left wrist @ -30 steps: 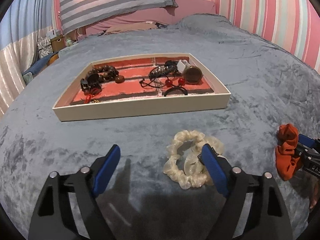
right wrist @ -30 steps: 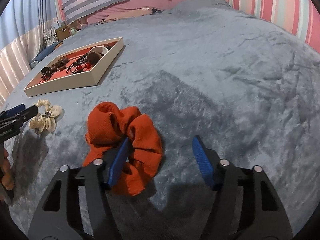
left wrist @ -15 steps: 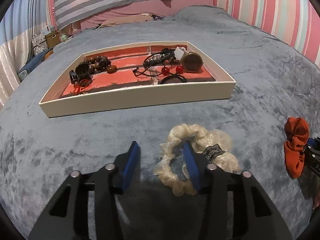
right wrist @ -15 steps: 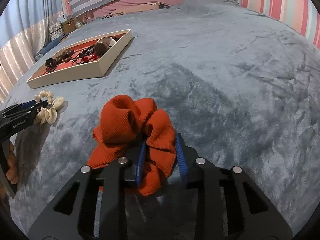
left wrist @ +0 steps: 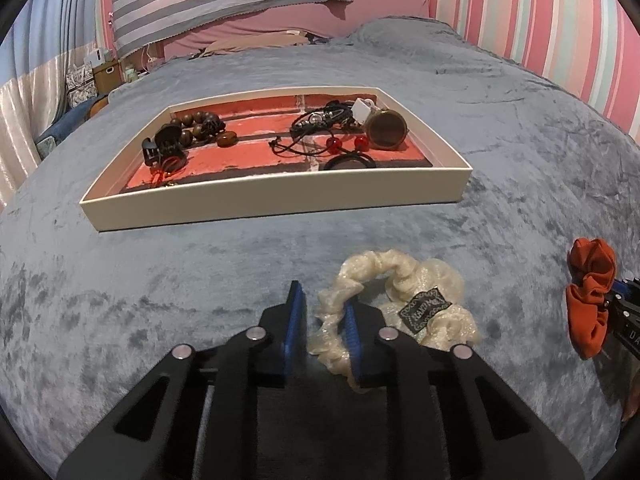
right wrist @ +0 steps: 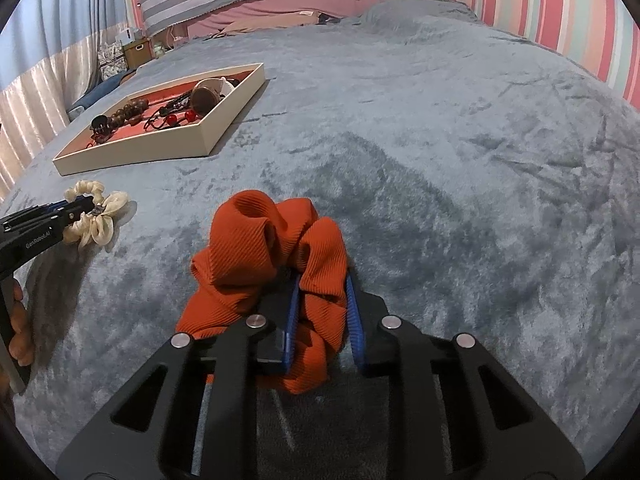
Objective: Organize jewelry
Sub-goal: 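Grasp the cream satin scrunchie with the left tool while the right tool grasps the orange scrunchie, then carry both scrunchies with both tools over the tray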
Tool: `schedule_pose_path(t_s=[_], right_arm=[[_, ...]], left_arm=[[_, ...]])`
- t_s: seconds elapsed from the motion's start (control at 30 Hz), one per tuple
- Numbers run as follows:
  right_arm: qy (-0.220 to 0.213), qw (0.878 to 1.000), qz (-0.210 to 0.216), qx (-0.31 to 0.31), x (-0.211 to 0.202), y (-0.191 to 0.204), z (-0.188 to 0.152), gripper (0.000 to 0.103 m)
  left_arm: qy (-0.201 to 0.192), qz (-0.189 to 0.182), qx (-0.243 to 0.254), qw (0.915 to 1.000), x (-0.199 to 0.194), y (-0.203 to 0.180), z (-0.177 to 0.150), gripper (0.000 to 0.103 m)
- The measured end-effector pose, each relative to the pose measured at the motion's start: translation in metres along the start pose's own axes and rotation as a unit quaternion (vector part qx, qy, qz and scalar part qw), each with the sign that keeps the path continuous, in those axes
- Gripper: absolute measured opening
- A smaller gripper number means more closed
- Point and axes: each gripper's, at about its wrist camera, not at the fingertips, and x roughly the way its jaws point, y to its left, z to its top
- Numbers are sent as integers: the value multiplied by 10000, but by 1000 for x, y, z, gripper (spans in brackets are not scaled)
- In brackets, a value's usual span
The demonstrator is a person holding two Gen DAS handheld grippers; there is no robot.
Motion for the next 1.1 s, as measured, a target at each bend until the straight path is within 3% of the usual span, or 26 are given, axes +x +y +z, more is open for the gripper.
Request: schedule_pose_path(t_s=[0.37, 1.1], right_arm=[[-48, 9999, -152, 5, -1, 0, 0, 19], [-597, 9980, -107, 181, -24, 4, 21, 16]], left_arm=[[-79, -26, -90, 9999, -3, 4, 0, 9], [-725, -239, 162, 9970, -46, 1, 8, 7]])
